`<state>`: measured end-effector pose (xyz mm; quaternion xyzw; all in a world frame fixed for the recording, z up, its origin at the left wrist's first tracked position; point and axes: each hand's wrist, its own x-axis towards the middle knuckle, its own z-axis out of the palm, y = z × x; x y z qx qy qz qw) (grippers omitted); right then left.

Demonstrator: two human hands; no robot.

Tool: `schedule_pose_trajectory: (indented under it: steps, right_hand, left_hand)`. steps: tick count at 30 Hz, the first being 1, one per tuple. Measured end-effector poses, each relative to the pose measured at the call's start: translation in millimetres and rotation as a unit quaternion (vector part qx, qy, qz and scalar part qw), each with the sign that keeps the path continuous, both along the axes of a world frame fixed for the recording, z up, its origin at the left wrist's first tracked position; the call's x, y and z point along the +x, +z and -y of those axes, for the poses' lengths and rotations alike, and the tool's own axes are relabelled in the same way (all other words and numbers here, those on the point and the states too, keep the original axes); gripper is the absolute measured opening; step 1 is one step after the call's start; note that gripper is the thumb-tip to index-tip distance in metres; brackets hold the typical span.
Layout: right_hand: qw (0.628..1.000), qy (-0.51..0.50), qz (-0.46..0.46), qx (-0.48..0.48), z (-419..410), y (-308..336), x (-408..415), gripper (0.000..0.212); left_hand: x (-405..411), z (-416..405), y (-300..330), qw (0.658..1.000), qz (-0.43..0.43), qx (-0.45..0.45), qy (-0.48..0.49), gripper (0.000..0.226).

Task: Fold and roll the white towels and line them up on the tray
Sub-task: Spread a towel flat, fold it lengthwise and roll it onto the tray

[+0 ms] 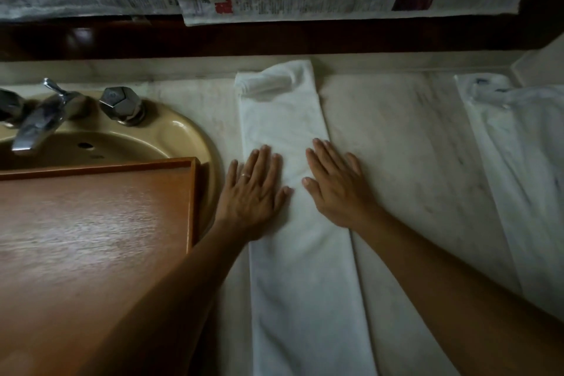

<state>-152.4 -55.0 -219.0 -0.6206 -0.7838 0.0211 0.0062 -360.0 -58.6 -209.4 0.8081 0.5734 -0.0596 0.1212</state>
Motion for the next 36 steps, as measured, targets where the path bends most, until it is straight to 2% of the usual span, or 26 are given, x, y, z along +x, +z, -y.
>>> schedule_pose_trajectory:
  steps: [4,7,13,16,19,25,28,32,36]
  right_hand:
    - [0.999,-0.040,-0.027,0.019,53.6,2.9,-5.2,0.063]
    - [1.000,-0.016,-0.015,0.000,95.0,-3.4,2.5,0.066]
    - [1.000,-0.022,-0.014,0.007,33.8,-0.2,1.4,0.065]
    - [0.999,-0.033,-0.034,0.024,70.8,2.9,0.2,0.062]
    - [1.000,0.002,-0.026,0.014,122.9,-1.5,5.8,0.064]
    - [1.000,-0.010,-0.015,-0.007,89.7,-3.0,10.2,0.064]
    - [0.999,-0.032,-0.044,0.004,113.3,-1.5,6.0,0.062]
    - [0.999,0.026,-0.038,-0.012,165.5,-5.2,17.5,0.063]
    - [1.000,0.023,-0.020,0.000,152.8,-4.9,30.0,0.062]
  left_hand:
    - [-0.6,62.8,4.6,0.999,0.032,0.010,-0.018,0.071]
    - [-6.5,93.8,-4.4,0.999,0.036,-0.001,-0.038,0.071]
    - [-2.1,41.3,-0.3,1.000,-0.002,0.004,-0.010,0.075]
    - [-0.7,79.6,2.1,1.000,0.024,-0.001,-0.010,0.073]
    - [-1.5,120.7,-1.2,0.998,0.053,-0.003,-0.040,0.072]
    - [2.6,88.0,2.0,0.999,0.018,-0.018,-0.020,0.073]
    - [3.7,116.5,6.2,0.999,0.034,-0.025,-0.012,0.075]
    - [-4.4,181.4,-2.7,0.998,0.051,-0.019,-0.040,0.072]
    - [-5.3,176.1,-5.9,0.998,0.031,-0.007,-0.048,0.070]
